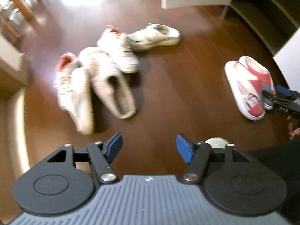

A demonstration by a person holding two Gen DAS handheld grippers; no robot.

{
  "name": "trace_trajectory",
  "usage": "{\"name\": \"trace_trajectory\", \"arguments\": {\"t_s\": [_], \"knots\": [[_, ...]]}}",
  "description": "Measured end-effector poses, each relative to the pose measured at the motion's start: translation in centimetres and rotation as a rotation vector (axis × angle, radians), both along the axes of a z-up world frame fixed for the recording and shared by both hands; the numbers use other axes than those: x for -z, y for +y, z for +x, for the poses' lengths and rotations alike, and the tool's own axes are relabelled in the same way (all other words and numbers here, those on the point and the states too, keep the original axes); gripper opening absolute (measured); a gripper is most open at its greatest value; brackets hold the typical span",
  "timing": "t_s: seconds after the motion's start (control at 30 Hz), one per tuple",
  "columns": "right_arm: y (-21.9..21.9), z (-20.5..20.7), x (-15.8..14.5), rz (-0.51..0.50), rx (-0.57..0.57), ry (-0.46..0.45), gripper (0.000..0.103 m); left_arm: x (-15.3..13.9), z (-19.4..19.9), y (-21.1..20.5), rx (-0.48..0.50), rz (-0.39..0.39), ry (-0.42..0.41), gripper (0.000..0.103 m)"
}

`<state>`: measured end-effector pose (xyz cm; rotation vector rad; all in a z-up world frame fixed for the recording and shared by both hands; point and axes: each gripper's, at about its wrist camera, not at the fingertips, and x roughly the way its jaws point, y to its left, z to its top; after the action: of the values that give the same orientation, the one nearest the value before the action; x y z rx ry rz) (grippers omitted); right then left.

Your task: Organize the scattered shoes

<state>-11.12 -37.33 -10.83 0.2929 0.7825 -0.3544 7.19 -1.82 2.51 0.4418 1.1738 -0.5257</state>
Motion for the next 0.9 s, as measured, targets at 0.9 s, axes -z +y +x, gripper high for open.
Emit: {"name": "trace_trajectory", "arguments": {"t_s": [0.9], "knots": [[8.9,15.5,3.4,-0.015,-0.272,0.184,0.083,21.9,20.8,17.5,-0.631,-0.255,0.099,0.074]]}}
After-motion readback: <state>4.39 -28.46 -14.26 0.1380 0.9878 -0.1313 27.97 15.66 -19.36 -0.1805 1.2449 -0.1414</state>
